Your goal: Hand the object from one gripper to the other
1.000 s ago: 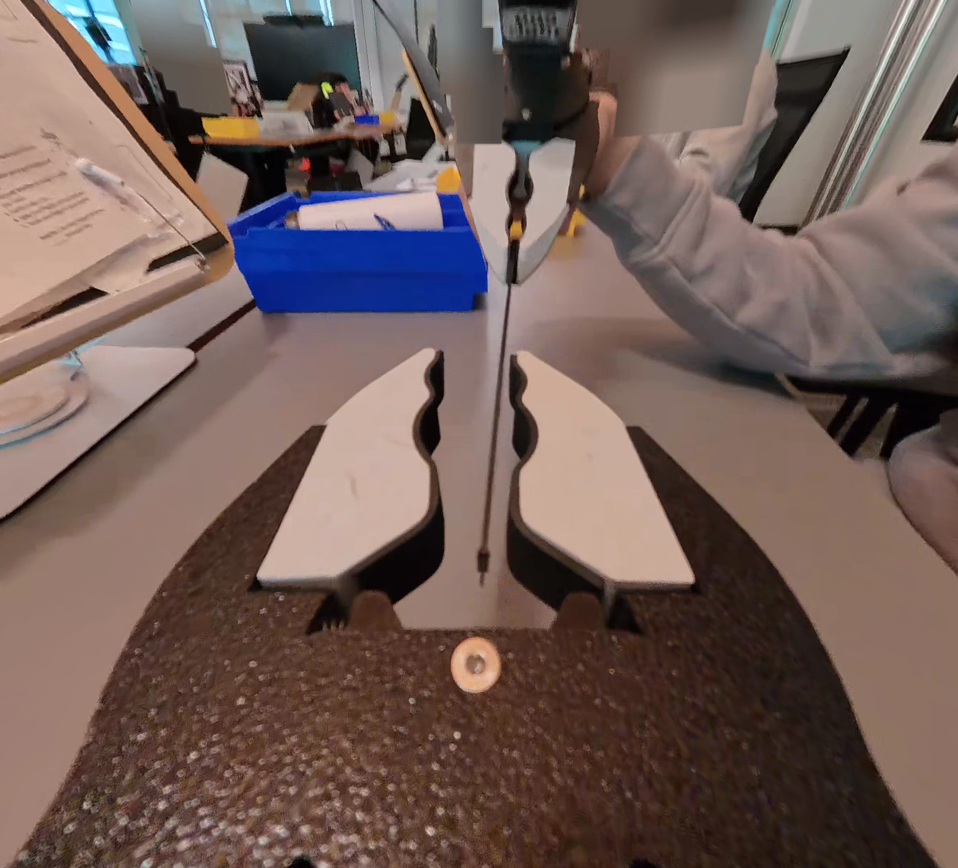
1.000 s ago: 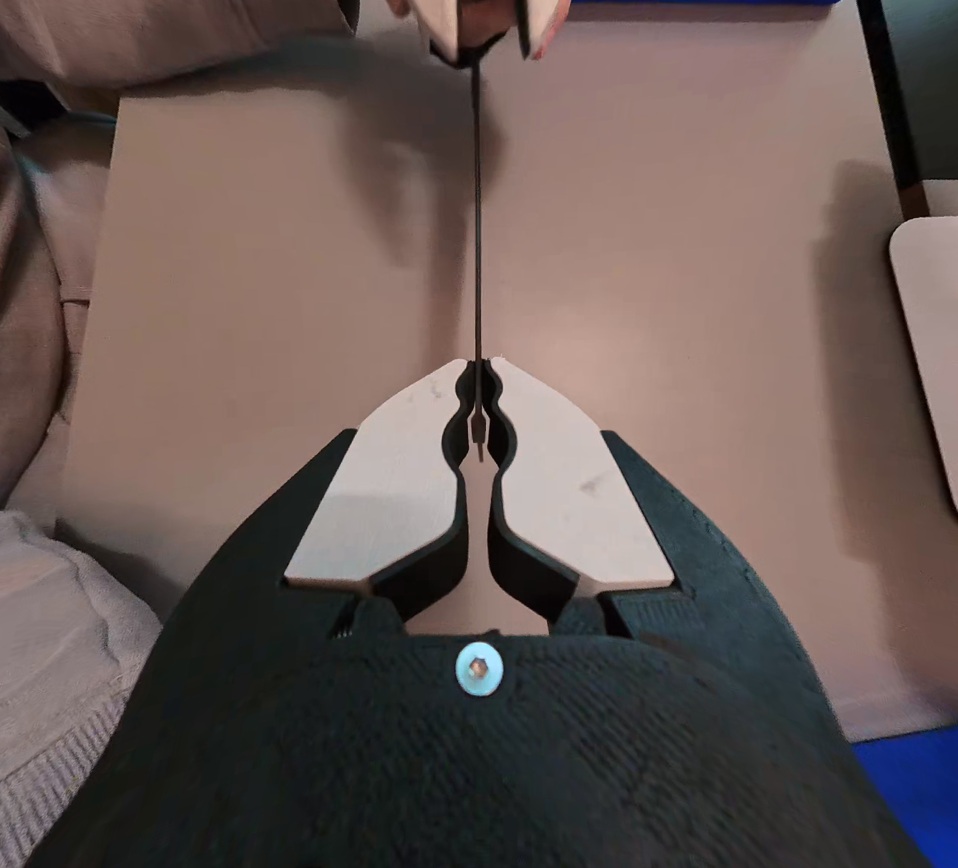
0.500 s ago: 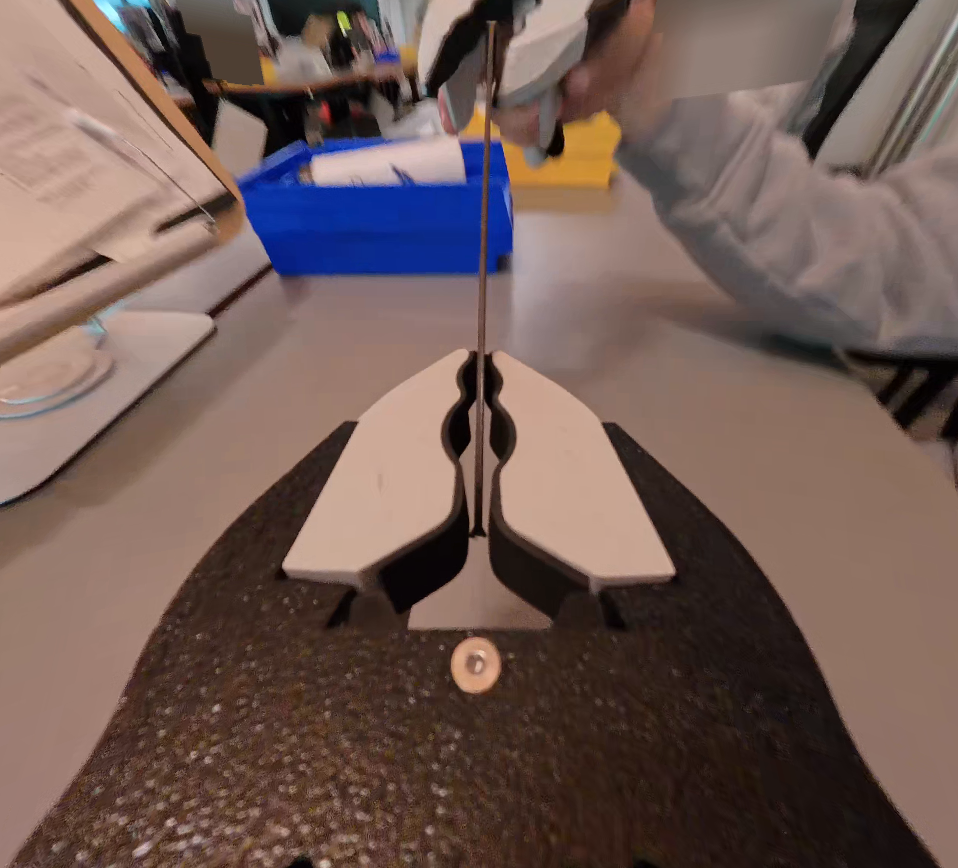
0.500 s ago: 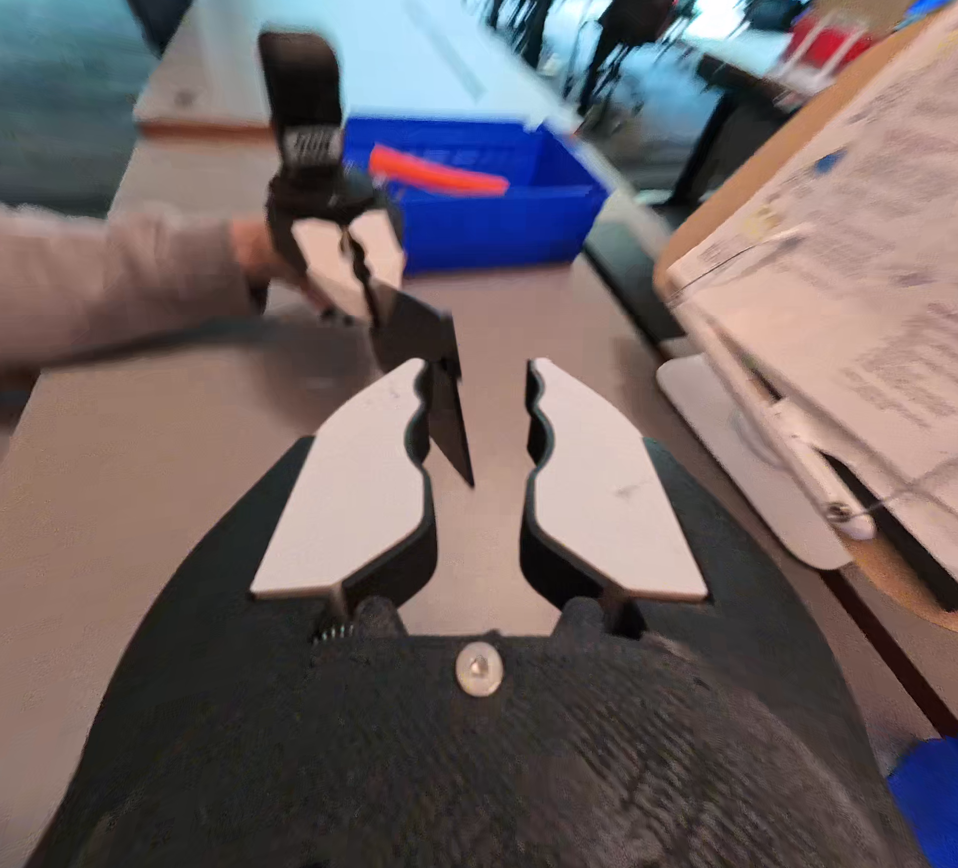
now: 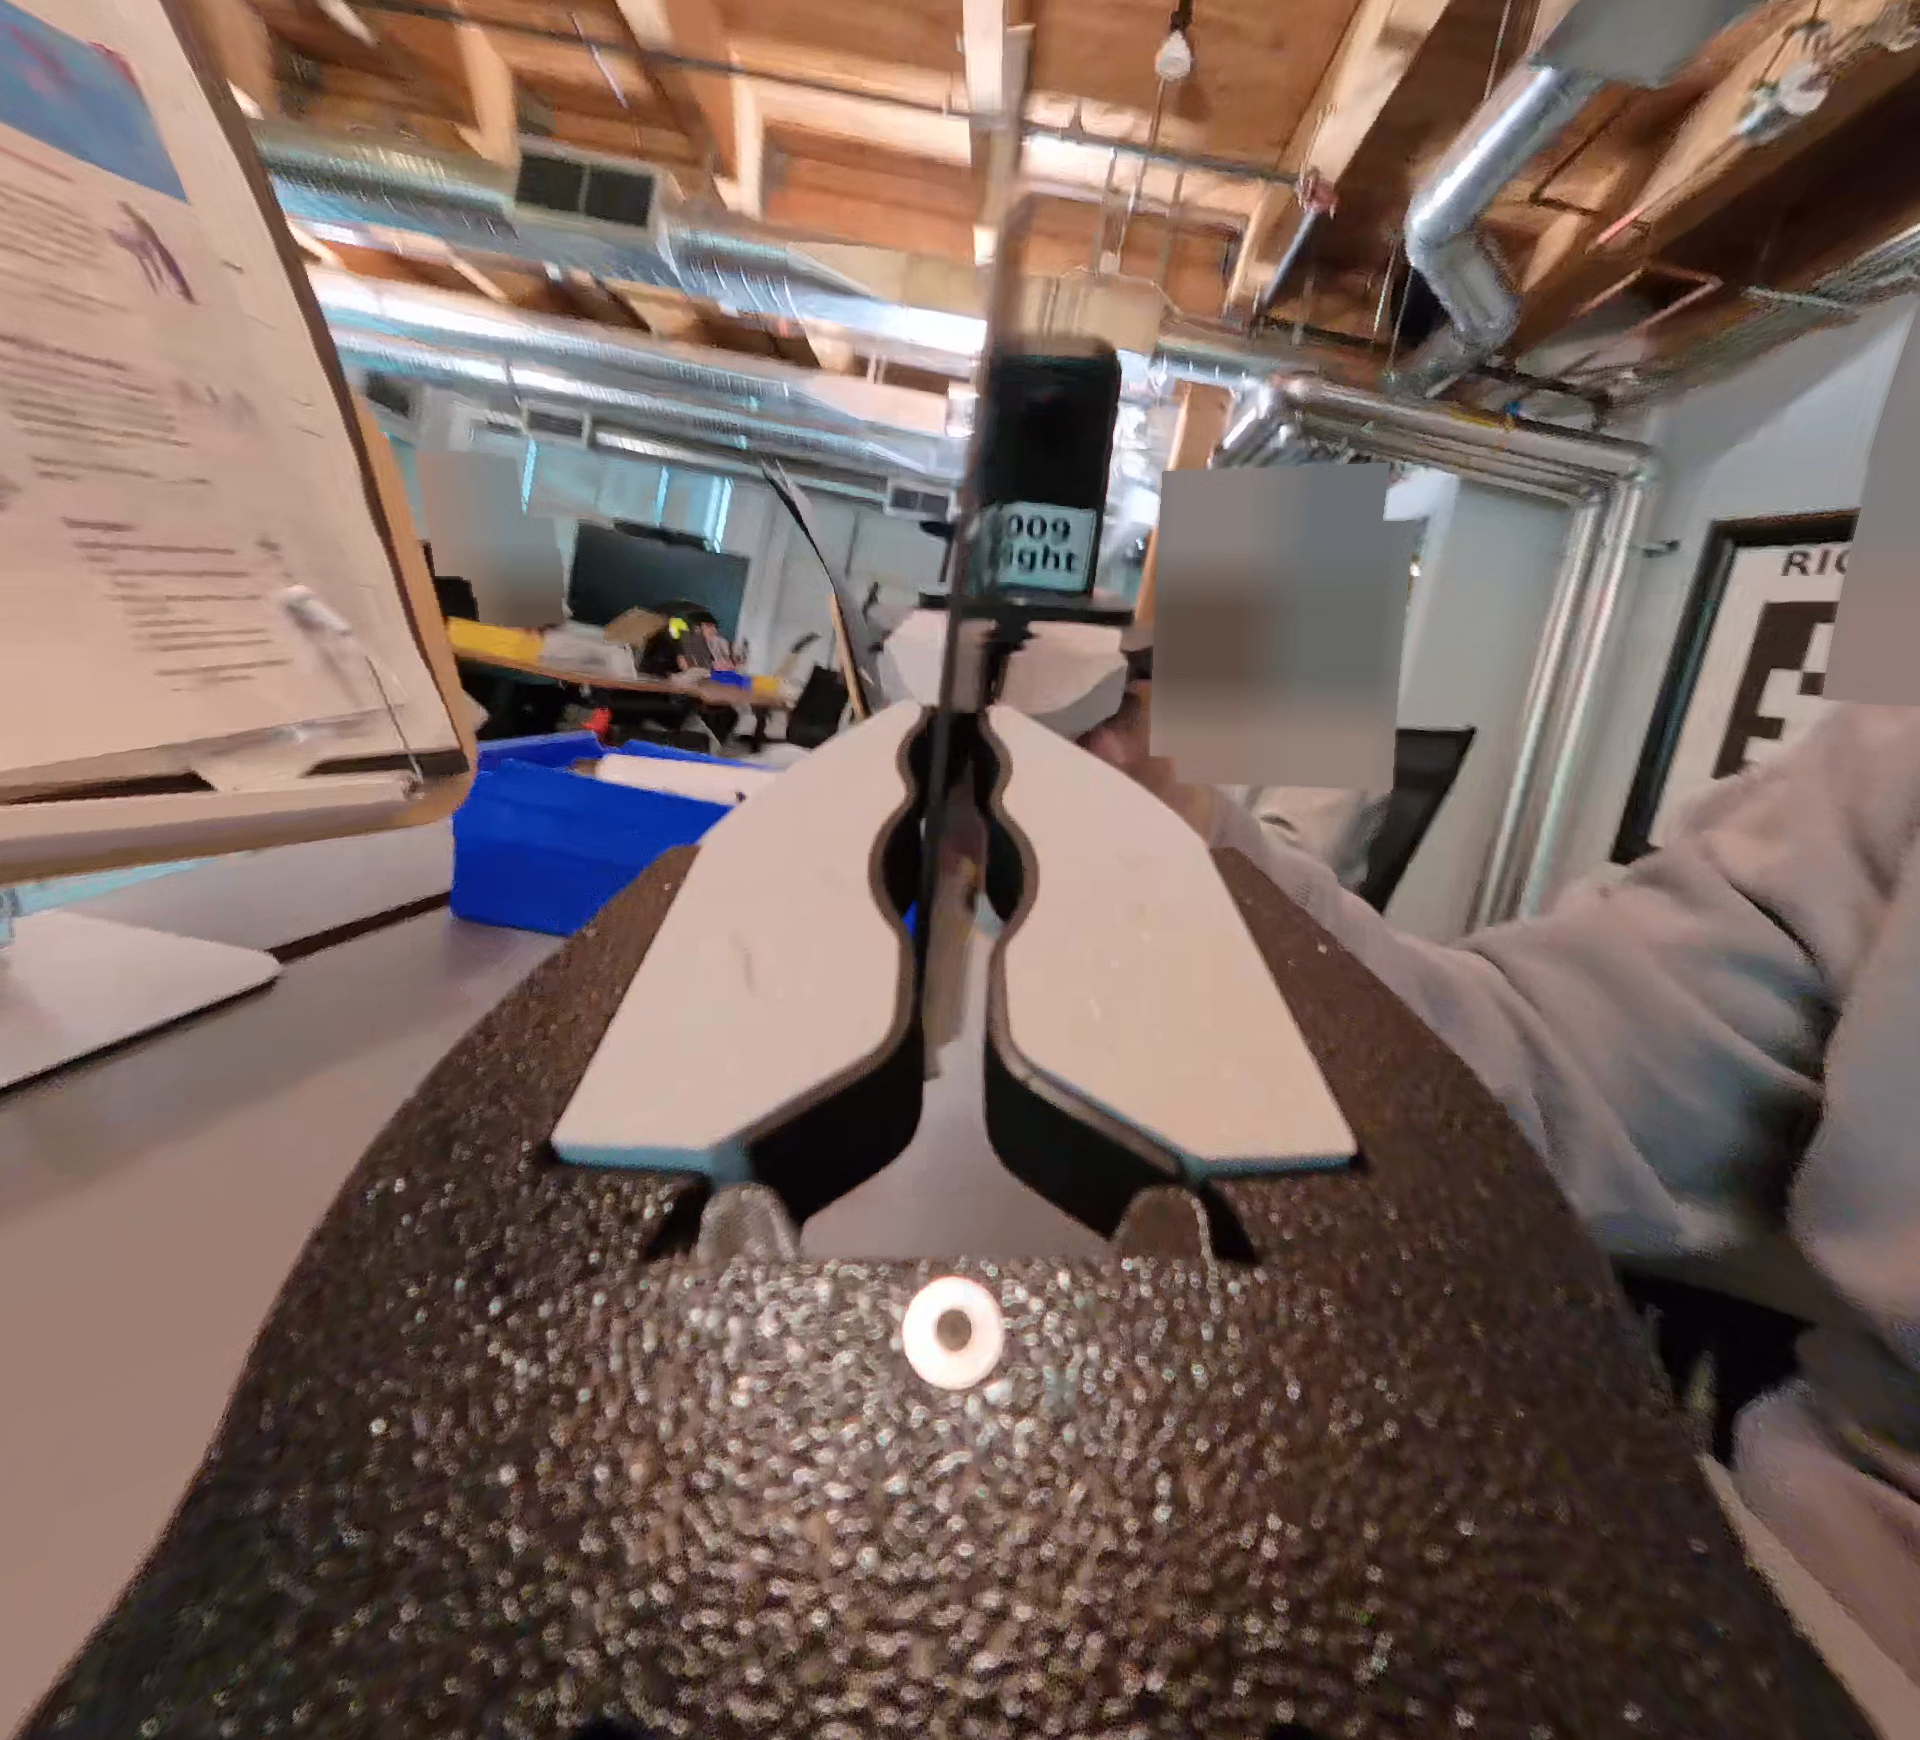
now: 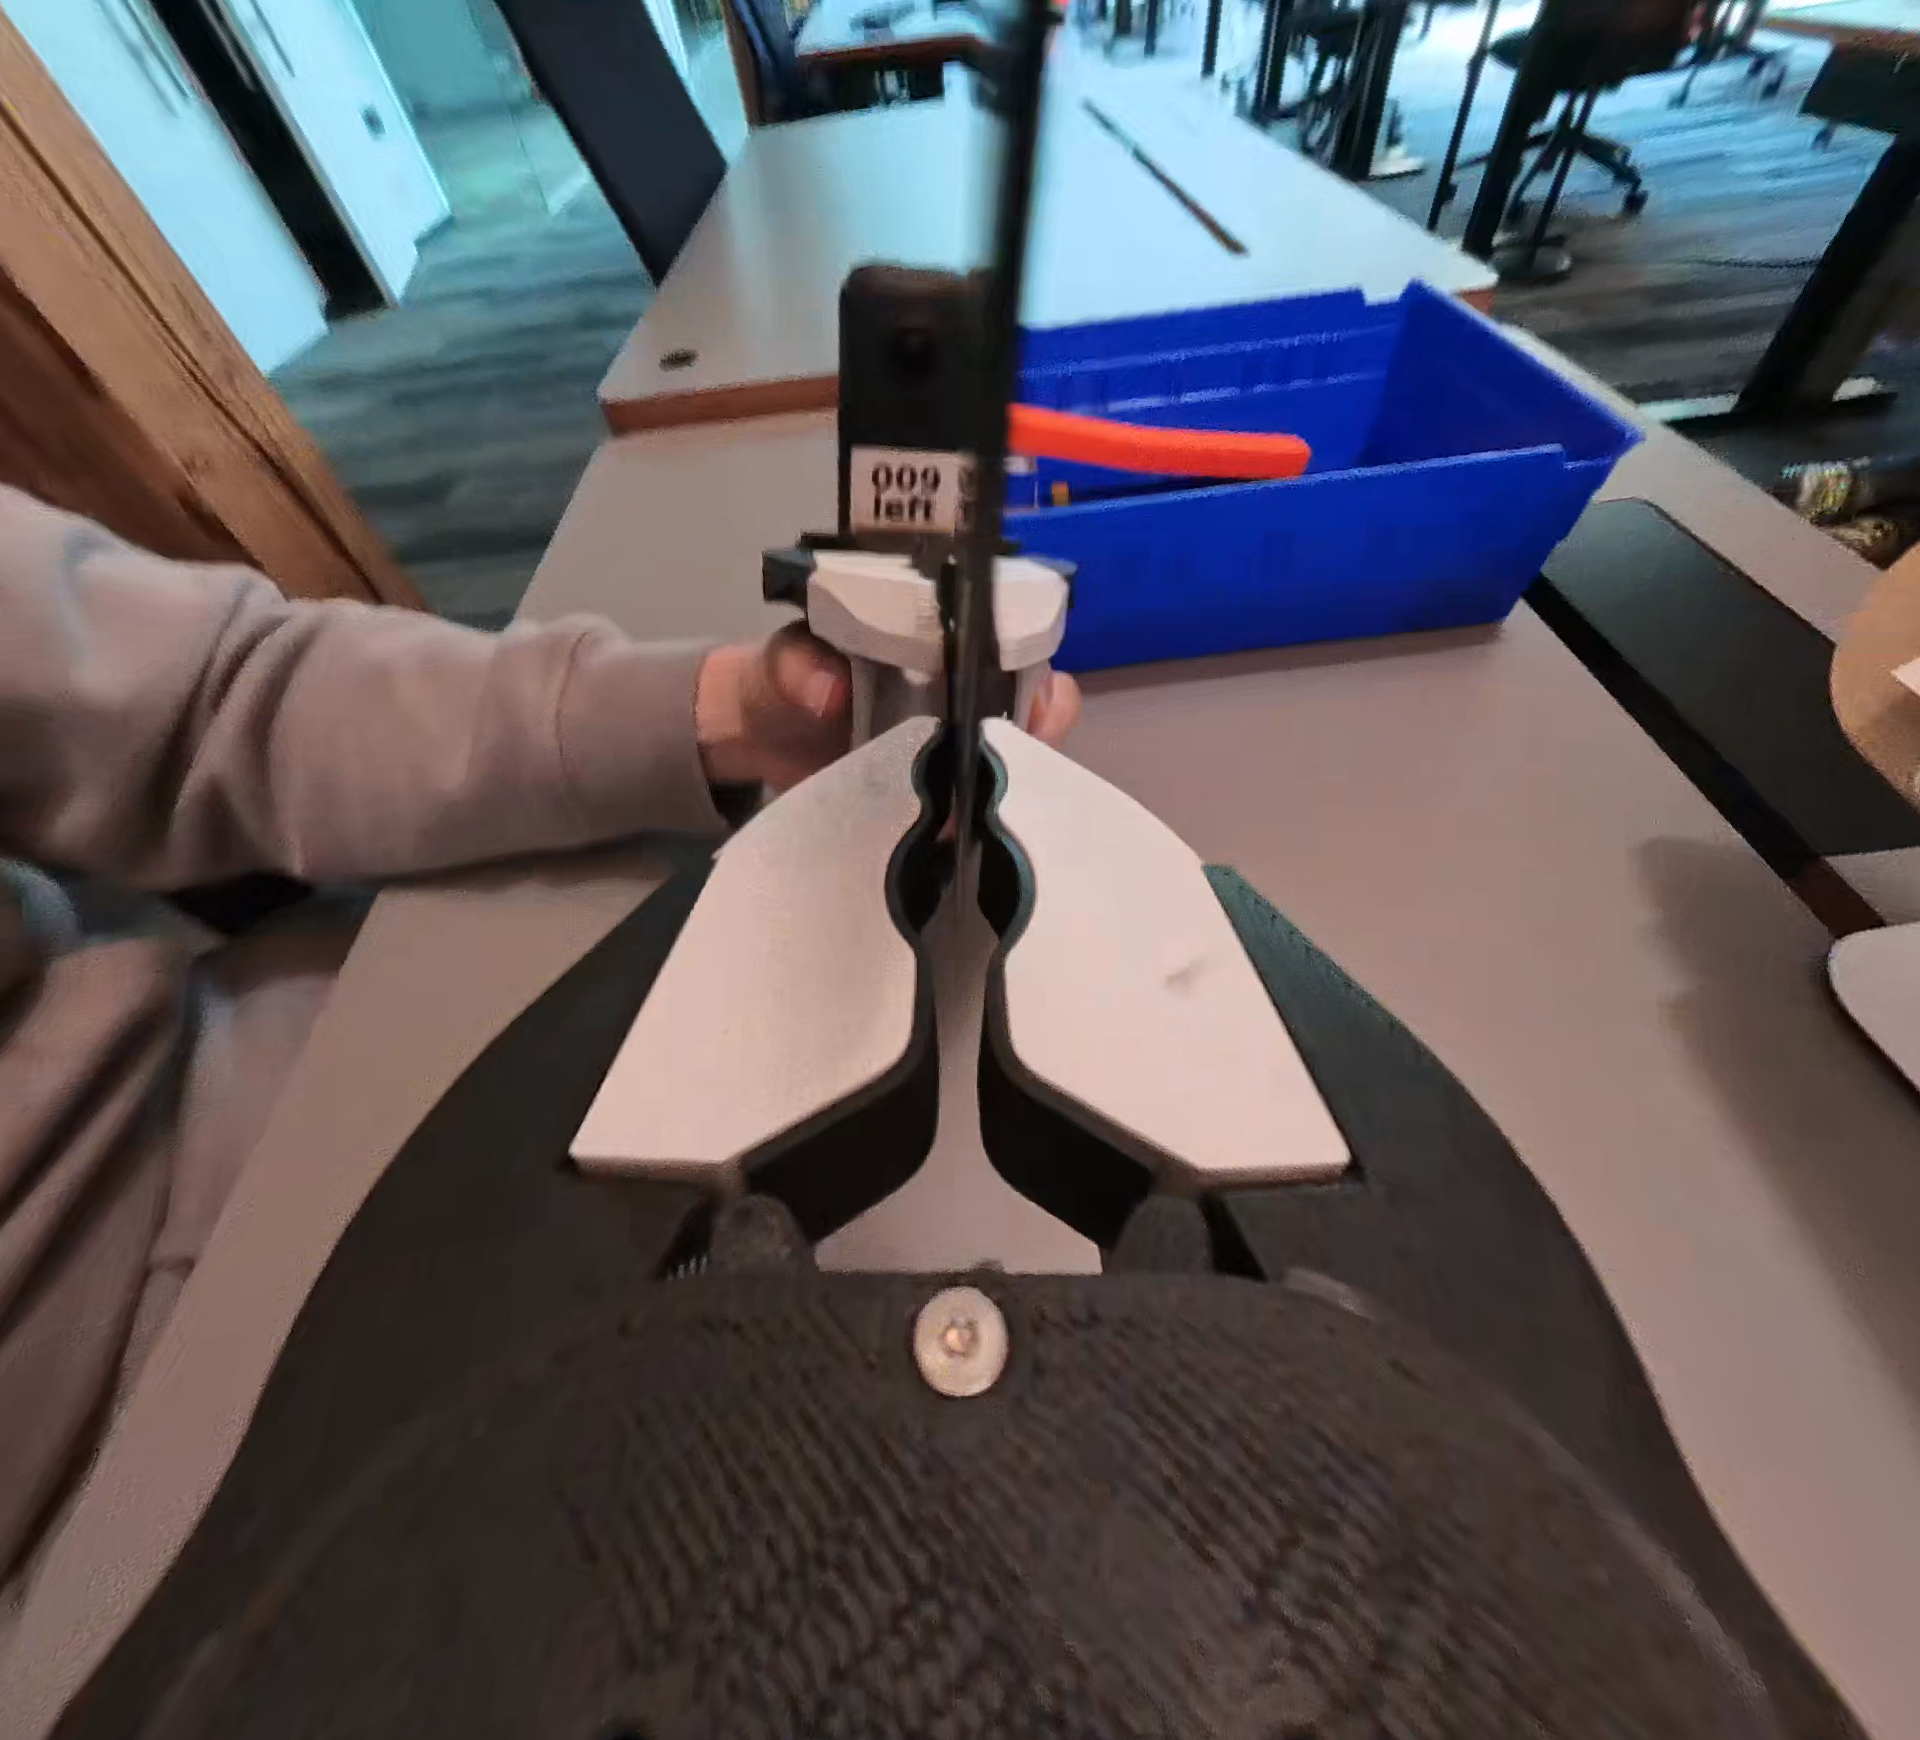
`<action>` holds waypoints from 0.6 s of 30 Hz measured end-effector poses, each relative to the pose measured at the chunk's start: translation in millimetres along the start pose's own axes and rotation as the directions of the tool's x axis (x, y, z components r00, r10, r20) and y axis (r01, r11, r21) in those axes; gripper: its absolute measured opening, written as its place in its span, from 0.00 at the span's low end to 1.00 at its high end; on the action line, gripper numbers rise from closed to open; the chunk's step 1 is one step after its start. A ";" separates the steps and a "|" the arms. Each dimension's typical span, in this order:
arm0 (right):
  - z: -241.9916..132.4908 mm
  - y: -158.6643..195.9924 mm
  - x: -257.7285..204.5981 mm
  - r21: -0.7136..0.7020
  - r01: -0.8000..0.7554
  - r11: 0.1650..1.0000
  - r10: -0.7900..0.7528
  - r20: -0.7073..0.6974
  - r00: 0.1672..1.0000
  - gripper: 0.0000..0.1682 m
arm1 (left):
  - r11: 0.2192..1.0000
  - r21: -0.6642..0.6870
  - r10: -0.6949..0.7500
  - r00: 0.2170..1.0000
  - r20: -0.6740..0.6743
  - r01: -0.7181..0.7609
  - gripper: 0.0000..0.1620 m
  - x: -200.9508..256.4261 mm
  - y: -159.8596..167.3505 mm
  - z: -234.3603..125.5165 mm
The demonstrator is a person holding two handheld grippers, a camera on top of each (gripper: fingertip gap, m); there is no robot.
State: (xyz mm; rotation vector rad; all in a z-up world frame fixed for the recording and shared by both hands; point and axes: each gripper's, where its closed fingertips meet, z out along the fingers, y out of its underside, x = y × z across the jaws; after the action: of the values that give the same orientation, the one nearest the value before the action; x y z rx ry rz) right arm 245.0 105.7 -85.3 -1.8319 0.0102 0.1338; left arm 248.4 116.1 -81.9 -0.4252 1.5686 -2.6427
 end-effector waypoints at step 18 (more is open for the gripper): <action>-33.0 77.4 -12.5 -0.481 0.121 0.868 -0.094 0.081 0.992 0.02 | 0.889 -0.398 0.195 0.974 -0.115 -0.225 0.01 20.7 52.7 6.7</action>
State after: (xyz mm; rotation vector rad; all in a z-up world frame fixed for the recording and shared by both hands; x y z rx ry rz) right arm 229.4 52.9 -150.0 -2.3279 -0.1804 0.1137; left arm 224.6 81.1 -120.2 -0.1565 2.0667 -2.1874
